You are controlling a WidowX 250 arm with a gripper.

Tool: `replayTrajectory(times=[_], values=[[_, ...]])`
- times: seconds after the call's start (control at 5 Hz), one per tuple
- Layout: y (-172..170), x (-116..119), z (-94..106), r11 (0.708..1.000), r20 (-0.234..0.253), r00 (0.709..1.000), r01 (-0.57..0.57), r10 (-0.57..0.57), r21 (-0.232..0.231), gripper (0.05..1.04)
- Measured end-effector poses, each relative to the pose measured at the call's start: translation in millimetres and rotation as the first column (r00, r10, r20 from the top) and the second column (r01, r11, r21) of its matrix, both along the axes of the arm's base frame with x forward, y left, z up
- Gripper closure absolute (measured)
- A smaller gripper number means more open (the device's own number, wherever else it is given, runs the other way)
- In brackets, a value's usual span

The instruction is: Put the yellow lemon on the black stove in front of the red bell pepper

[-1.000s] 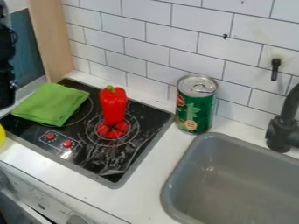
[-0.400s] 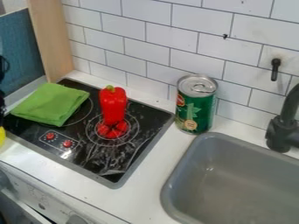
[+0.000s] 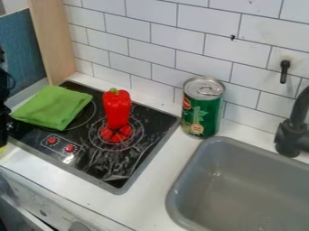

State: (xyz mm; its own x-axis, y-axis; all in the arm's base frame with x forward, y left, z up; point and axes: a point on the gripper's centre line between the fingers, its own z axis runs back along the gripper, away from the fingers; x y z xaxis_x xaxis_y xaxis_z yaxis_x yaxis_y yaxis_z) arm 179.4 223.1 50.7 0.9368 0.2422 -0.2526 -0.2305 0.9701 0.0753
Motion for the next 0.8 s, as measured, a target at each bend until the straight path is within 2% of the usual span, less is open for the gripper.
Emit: replayTrajectory(times=[0.2,0.6,0.8], values=[[-3.3,1.4,-10.6,0.999,-0.008,1.0,-0.016,0.015,-0.034,0.09],[0.6,4.3,-18.4,0.999,-0.003,0.999,-0.047,0.047,-0.014,0.277],[-10.5,7.8,-1.1,0.998,0.066,0.996,-0.048,0.051,-0.041,0.277]])
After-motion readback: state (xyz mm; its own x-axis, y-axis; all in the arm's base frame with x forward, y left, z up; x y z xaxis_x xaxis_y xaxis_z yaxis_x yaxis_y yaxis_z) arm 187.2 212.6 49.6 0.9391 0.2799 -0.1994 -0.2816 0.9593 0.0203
